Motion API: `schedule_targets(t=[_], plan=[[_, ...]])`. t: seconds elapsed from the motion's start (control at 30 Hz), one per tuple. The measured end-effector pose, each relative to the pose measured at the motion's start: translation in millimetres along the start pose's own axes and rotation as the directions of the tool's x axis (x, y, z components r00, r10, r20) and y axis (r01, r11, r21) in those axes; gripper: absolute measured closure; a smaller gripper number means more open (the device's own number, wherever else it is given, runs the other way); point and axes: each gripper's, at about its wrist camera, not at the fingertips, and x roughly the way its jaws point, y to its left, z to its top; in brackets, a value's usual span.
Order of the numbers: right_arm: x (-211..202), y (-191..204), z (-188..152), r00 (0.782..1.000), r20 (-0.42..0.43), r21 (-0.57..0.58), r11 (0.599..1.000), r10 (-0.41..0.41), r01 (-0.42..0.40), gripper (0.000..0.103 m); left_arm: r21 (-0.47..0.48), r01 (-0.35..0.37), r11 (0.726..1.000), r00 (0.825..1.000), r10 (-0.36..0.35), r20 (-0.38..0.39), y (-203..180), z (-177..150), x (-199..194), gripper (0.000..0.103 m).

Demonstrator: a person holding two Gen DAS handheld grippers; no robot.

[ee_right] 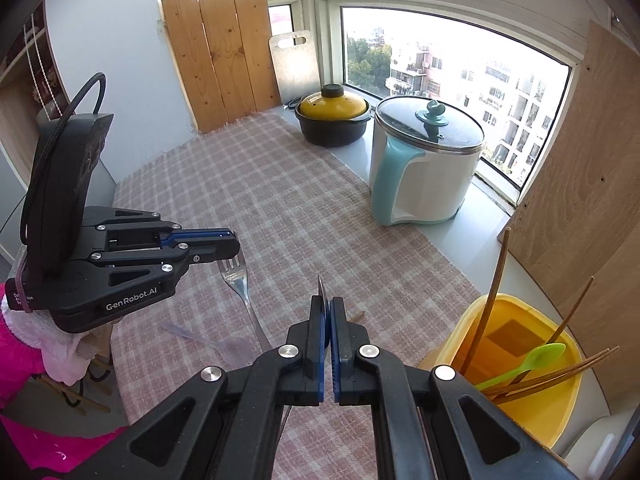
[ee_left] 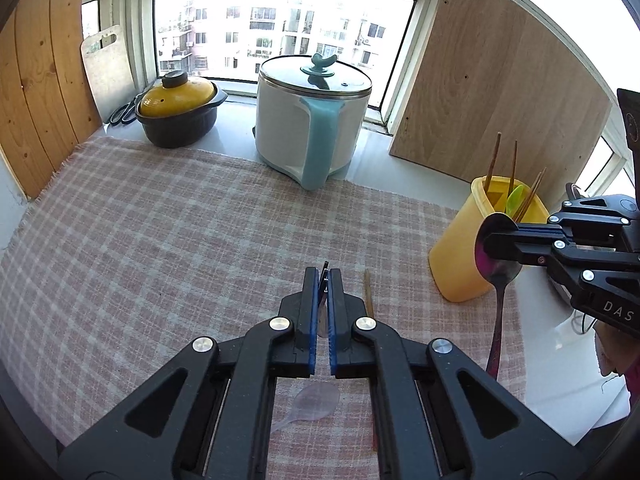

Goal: Organize utensils
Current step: 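Carry the fork in the left tool toward the container while the right tool carries the spoon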

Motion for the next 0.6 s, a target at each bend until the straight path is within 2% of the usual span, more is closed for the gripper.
schedule_targets(t=[0.3, 0.6], plan=[[-29.5, -16.8, 5.4, 0.999, 0.050, -0.002, 1.000, -0.015, 0.015, 0.103, 0.051, 0.037, 0.998, 0.998, -0.040, 0.051, -23.7, 29.6, -27.7, 0.102], [-57.9, -53.9, 13.4, 0.992, 0.095, 0.031, 0.996, -0.081, 0.079, 0.103, 0.102, 0.082, 0.991, 0.990, -0.093, 0.106, -53.9, 60.8, -55.0, 0.102]])
